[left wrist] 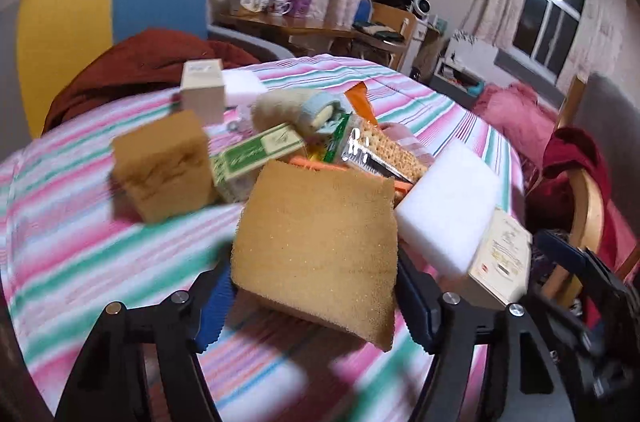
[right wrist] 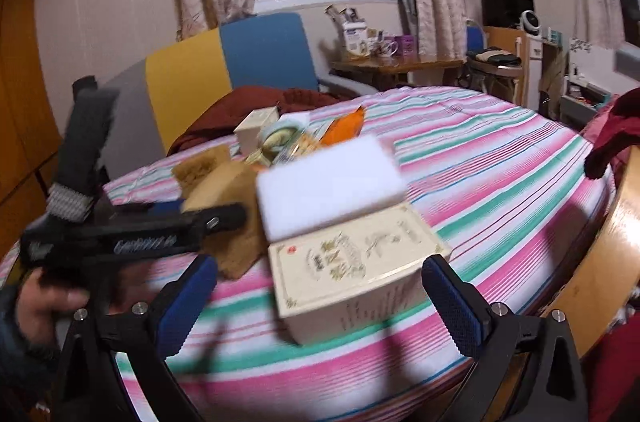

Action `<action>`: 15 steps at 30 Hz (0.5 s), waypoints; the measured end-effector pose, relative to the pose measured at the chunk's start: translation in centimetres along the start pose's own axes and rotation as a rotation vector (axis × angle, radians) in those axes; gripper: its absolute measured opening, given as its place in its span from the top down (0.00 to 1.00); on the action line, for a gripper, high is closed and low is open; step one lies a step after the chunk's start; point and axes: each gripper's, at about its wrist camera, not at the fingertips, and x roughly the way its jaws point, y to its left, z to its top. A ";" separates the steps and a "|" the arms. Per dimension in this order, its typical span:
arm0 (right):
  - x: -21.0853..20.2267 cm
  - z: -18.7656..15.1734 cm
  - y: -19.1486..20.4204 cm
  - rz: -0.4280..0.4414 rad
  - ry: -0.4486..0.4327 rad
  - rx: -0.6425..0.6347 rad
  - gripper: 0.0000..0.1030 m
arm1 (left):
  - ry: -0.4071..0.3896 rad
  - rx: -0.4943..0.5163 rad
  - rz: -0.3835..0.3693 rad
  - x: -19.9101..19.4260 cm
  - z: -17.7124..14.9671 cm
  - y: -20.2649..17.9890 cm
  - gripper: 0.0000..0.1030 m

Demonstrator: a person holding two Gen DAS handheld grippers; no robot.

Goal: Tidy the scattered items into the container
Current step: 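Grasp and lift the yellow sponge with the left tool while the right tool grasps the white box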

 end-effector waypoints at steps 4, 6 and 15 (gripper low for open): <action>0.7 1.0 -0.1 -0.059 -0.017 -0.025 0.00 | -0.017 -0.051 0.019 -2.3 -1.8 1.0 0.30; 1.4 1.5 -0.1 -0.075 -0.004 -0.026 0.00 | -0.023 -0.048 0.025 -3.4 -2.8 1.0 0.30; 2.9 2.4 -2.0 0.037 0.078 0.127 0.00 | -0.021 -0.088 0.094 -7.4 -6.7 1.3 0.30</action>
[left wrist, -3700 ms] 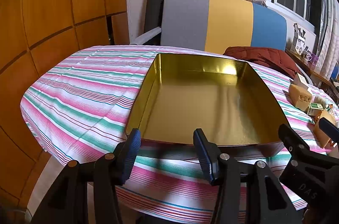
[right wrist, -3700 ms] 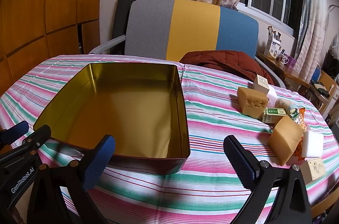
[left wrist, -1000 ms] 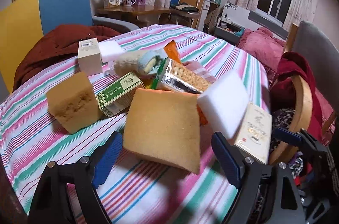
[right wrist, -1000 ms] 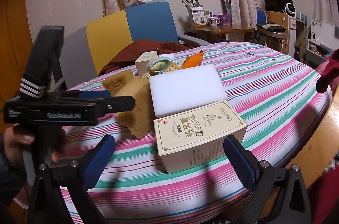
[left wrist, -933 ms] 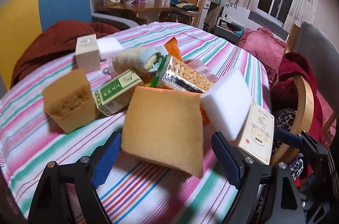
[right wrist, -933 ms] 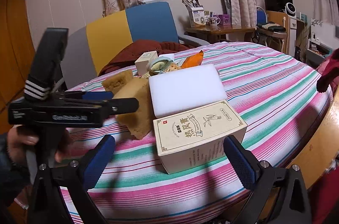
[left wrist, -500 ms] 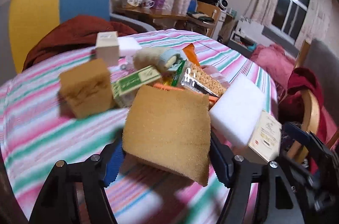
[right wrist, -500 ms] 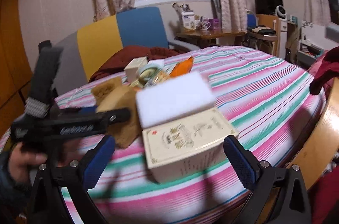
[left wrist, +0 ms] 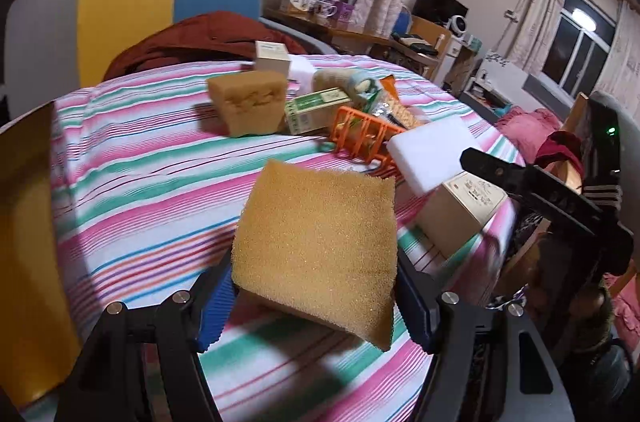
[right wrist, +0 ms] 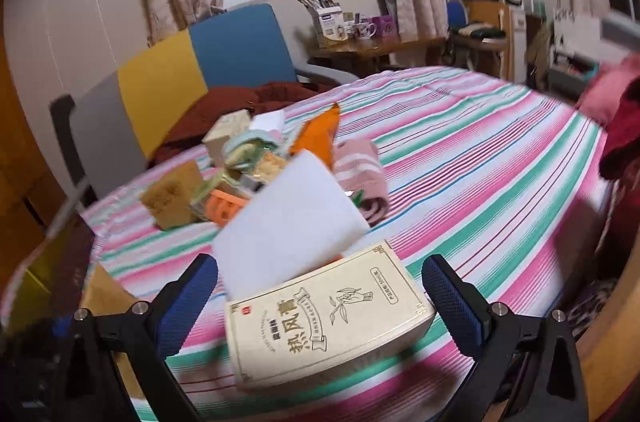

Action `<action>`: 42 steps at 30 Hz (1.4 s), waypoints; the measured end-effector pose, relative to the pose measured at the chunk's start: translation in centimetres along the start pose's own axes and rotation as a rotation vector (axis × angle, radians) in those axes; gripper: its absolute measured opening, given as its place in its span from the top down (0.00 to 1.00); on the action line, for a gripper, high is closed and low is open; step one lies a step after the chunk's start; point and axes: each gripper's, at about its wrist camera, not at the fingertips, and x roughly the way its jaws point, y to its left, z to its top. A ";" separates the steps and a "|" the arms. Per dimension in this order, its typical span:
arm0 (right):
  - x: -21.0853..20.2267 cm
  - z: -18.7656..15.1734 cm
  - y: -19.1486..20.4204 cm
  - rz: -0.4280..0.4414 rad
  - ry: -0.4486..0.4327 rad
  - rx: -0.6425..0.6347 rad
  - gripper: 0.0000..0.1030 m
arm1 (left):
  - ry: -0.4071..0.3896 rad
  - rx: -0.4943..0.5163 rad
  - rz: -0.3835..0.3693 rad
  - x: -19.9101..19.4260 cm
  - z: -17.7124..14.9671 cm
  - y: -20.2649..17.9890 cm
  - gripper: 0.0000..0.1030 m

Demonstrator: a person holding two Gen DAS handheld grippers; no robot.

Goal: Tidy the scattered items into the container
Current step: 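Grasp and lift the yellow sponge with the left tool while the right tool grasps the white box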

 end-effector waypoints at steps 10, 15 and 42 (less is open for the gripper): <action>-0.1 -3.1 2.5 0.243 0.183 0.041 0.00 | -0.016 0.025 0.040 -0.8 -1.2 0.1 0.29; -0.9 -3.9 2.7 0.272 0.228 -0.102 0.00 | -0.012 0.040 0.050 -0.7 -1.1 -0.2 0.29; 3.5 -0.4 7.9 0.372 0.446 -0.871 0.28 | 0.013 0.088 0.004 1.8 -0.5 -0.5 0.26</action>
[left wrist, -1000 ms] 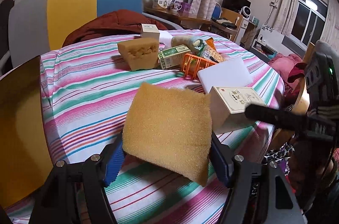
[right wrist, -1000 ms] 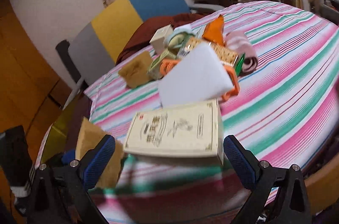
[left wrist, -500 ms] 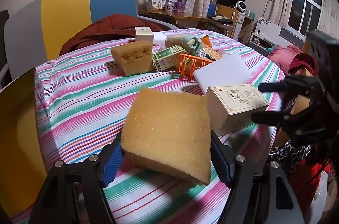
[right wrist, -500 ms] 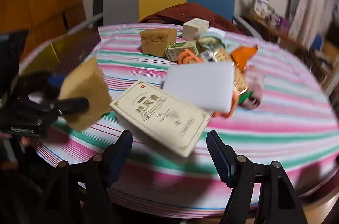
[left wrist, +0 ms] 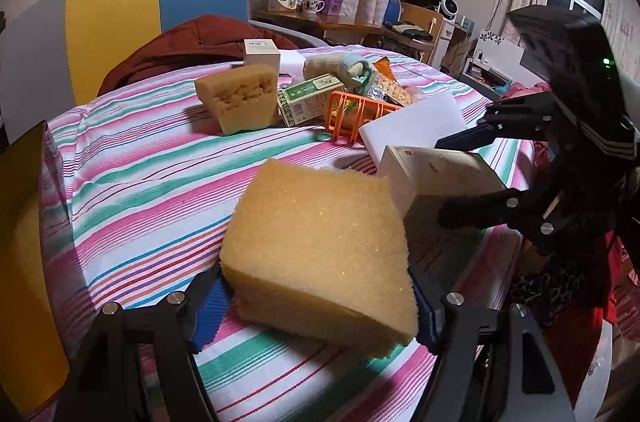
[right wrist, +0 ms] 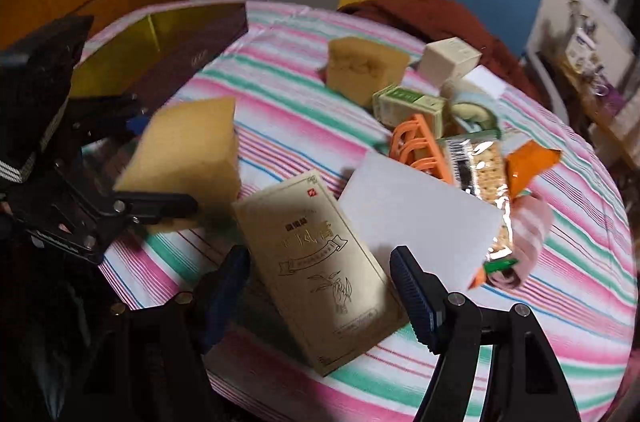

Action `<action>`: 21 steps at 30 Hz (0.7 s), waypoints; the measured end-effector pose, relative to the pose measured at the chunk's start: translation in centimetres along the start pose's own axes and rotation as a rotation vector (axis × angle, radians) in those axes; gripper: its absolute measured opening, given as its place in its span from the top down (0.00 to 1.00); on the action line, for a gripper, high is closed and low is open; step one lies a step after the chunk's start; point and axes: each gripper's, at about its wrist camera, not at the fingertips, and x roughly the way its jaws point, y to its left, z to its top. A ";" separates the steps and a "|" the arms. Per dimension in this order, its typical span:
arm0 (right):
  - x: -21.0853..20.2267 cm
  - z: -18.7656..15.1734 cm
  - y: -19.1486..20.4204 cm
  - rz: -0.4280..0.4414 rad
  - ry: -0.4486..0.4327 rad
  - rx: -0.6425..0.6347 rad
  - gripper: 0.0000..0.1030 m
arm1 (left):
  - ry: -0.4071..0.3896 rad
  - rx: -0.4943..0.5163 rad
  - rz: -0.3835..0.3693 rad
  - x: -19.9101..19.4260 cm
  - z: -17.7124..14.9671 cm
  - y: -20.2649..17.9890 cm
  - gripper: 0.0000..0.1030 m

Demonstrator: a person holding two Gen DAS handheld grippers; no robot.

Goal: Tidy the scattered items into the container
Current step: 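Grasp and lift the yellow sponge with the left tool while the right tool grasps the white box, then carry the sponge into the gold tin and open the left tool while the right tool carries the box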

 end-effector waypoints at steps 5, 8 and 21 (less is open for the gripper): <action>0.5 0.1 0.3 0.043 0.054 -0.014 0.29 | 0.009 -0.010 -0.008 0.3 -0.1 0.1 0.26; 0.8 -0.7 0.7 0.040 0.080 0.005 0.44 | 0.004 -0.014 -0.001 0.3 -0.3 0.0 0.27; 0.4 -3.0 1.3 0.005 -0.046 0.286 0.50 | -0.042 -0.043 0.060 -2.1 -0.9 -0.7 0.31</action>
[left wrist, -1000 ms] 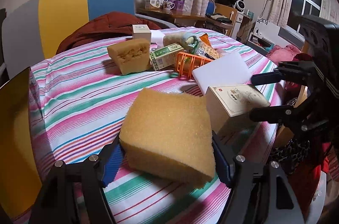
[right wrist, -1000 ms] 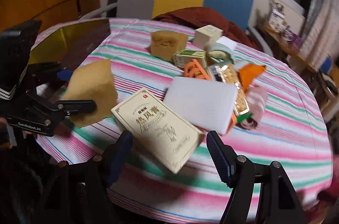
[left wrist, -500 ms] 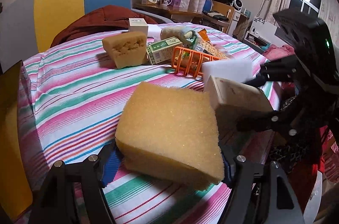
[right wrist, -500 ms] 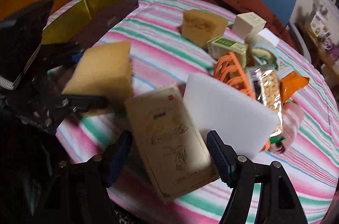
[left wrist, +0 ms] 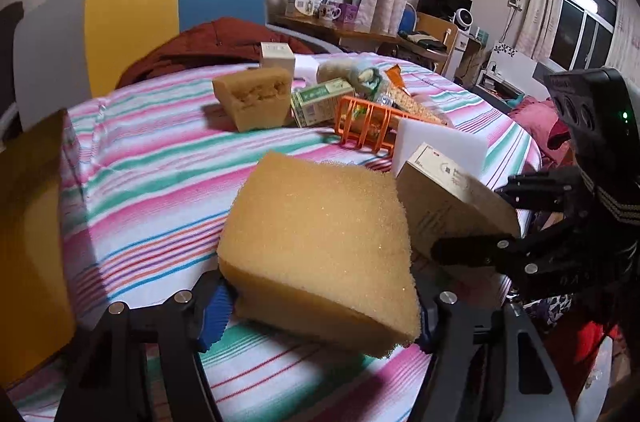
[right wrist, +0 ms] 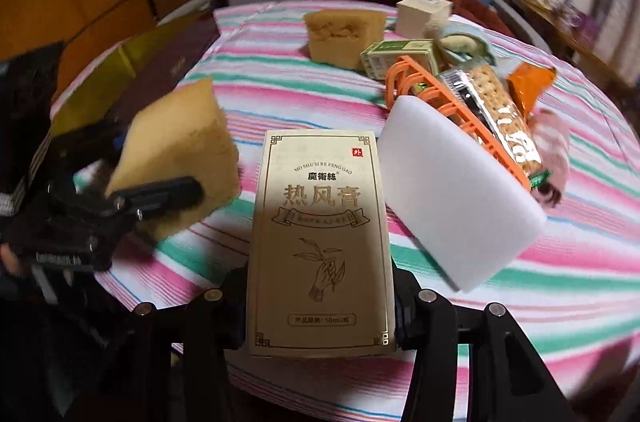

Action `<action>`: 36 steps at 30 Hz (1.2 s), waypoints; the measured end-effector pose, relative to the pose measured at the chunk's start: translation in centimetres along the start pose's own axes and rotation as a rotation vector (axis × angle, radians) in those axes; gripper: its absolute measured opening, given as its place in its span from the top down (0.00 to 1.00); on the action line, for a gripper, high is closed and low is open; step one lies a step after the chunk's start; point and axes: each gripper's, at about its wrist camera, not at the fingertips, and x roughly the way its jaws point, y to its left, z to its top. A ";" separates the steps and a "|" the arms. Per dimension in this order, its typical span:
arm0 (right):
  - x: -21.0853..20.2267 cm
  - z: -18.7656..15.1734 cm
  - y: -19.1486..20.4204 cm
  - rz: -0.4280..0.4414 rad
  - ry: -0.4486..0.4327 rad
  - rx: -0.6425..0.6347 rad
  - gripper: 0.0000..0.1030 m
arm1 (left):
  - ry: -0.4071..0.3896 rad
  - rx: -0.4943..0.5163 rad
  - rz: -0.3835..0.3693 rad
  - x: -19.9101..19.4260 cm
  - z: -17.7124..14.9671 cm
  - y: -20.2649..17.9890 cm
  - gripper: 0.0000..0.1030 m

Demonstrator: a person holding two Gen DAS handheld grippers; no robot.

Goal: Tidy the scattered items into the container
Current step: 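Carry the sponge into the gold tin and open the left tool while the right tool carries the box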

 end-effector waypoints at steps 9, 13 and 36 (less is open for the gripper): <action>-1.4 1.1 2.2 0.049 -0.144 0.154 0.50 | -0.076 -0.076 0.041 -5.0 0.2 1.6 0.31; -1.2 2.8 4.2 0.066 -0.165 0.144 0.50 | -0.108 -0.130 0.097 -7.4 -0.3 3.8 0.31; 8.0 18.8 22.1 0.197 -0.046 -0.003 0.50 | -0.002 -0.551 0.349 -11.7 -0.6 30.8 0.31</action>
